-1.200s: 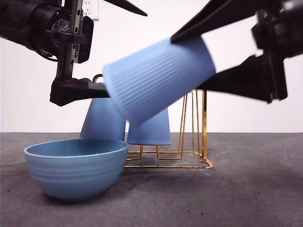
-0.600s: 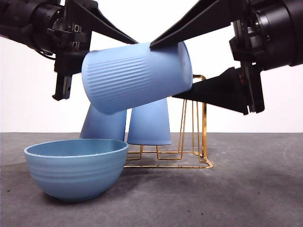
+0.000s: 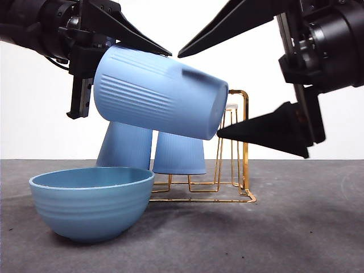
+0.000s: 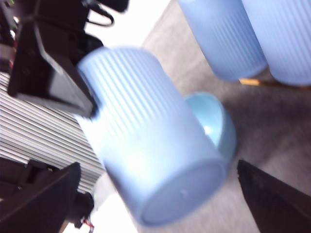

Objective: Right arm lift cup from the cupboard, then place it on the right of the bowl

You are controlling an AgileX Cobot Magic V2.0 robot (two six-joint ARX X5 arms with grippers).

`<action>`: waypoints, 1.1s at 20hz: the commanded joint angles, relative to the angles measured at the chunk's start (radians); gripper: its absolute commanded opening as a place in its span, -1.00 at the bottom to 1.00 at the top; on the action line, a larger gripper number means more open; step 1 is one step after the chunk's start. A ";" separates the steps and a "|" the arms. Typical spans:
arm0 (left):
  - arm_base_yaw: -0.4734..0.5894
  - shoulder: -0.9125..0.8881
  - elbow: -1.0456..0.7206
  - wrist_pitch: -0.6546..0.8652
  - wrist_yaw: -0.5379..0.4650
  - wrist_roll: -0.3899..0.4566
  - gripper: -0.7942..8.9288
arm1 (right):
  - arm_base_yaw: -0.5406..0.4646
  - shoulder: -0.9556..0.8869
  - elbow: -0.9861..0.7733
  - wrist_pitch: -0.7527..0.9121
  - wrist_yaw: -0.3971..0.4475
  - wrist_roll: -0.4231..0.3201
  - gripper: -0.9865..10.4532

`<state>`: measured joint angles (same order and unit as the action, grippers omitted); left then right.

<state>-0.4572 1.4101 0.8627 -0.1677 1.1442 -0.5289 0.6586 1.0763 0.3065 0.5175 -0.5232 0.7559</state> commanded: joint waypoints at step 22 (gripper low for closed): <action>-0.384 0.219 0.507 -0.578 -0.721 0.348 -0.81 | -0.079 -0.742 0.430 -1.472 0.438 -0.271 0.09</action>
<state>-0.8299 1.6112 1.3476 -0.7460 0.4271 -0.2333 0.5747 0.3328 0.7273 -0.9600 -0.0875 0.5121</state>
